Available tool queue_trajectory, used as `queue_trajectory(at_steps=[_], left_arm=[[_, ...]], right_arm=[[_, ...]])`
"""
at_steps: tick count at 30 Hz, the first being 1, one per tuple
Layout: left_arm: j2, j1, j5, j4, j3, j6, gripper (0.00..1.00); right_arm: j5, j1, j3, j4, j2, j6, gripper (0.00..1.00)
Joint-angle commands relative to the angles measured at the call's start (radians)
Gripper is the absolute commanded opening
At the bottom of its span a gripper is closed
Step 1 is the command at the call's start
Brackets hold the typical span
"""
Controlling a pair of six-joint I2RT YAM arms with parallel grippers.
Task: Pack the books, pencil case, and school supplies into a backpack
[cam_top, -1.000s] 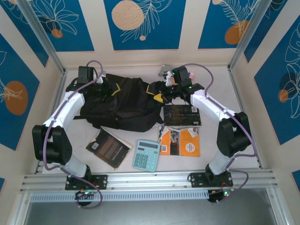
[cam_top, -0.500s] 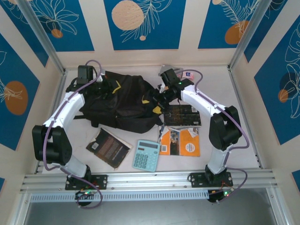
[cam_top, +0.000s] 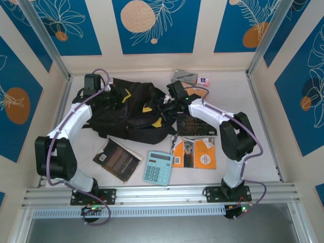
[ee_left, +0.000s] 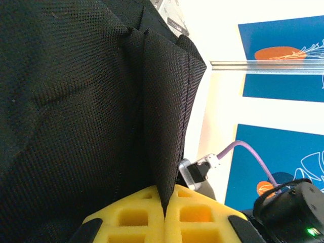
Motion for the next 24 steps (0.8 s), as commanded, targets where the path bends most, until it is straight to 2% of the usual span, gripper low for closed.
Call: queue_trajectory(at_steps=[1, 4, 11, 13, 14, 18, 21, 24], left_arm=[[-0.045, 0.008, 0.033, 0.048, -0.001, 0.021, 0.00], [-0.042, 0.010, 0.027, 0.003, -0.004, 0.066, 0.00], [-0.049, 0.009, -0.008, -0.090, -0.011, 0.151, 0.00], [-0.046, 0.009, -0.028, -0.138, 0.005, 0.182, 0.00], [-0.046, 0.010, -0.043, -0.170, 0.019, 0.201, 0.06], [-0.064, -0.009, -0.115, -0.307, 0.089, 0.306, 0.49], [-0.102, -0.071, -0.224, -0.422, 0.149, 0.413, 0.61], [-0.160, -0.146, -0.306, -0.468, 0.147, 0.487, 0.65]], right_arm=[[-0.054, 0.013, -0.009, 0.207, -0.028, 0.141, 0.66], [-0.017, 0.011, -0.024, 0.223, -0.057, 0.107, 0.52], [0.101, 0.003, -0.052, 0.158, -0.121, -0.064, 0.03], [0.127, 0.011, -0.045, 0.132, -0.139, -0.132, 0.01], [0.135, 0.018, -0.041, 0.125, -0.146, -0.170, 0.00], [0.180, 0.049, 0.001, 0.055, -0.168, -0.334, 0.00], [0.229, 0.083, 0.041, 0.009, -0.181, -0.416, 0.01], [0.223, 0.090, 0.067, 0.011, -0.172, -0.389, 0.02]])
